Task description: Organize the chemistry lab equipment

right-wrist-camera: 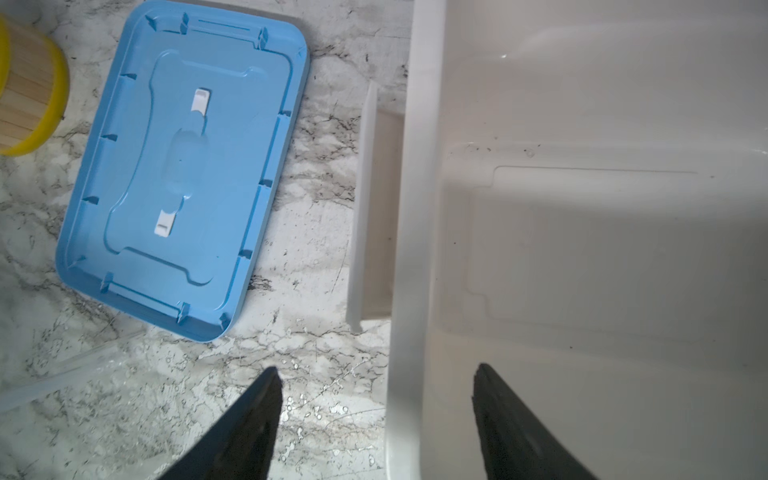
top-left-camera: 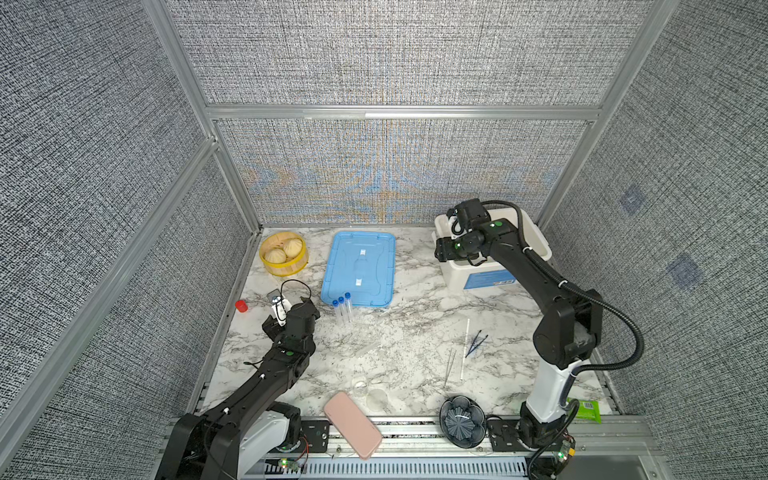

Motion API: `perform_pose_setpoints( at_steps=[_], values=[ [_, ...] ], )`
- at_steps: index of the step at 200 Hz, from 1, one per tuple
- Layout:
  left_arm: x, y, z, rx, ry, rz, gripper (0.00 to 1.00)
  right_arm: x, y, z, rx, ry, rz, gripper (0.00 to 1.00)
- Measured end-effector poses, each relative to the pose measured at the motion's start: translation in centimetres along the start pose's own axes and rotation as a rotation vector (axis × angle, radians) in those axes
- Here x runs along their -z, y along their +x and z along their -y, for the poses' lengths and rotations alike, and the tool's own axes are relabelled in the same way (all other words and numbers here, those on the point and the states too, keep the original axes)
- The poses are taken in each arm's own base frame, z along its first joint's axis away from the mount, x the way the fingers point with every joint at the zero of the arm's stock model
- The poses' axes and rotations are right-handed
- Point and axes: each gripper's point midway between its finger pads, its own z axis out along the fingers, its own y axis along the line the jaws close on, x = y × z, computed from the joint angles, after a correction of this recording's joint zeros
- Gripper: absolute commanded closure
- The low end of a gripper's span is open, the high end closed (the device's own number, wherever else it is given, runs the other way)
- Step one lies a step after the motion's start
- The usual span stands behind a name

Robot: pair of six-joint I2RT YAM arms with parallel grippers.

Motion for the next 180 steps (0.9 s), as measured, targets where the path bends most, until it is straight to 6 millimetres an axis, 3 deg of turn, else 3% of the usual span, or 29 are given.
perform_pose_setpoints(
  at_steps=[66, 120, 180],
  values=[
    [0.0, 0.0, 0.0, -0.001, -0.001, -0.001, 0.01, -0.3, -3.1, 1.2, 0.008, 0.093, 0.066, 0.28],
    [0.0, 0.0, 0.0, -0.001, 0.0, -0.001, 0.01, -2.5, -2.4, 2.7, 0.025, 0.177, 0.022, 0.28],
    [0.0, 0.0, 0.0, -0.001, 0.0, -0.001, 0.01, -4.2, -2.1, 2.8, 0.04, 0.206, -0.008, 0.27]
  ],
)
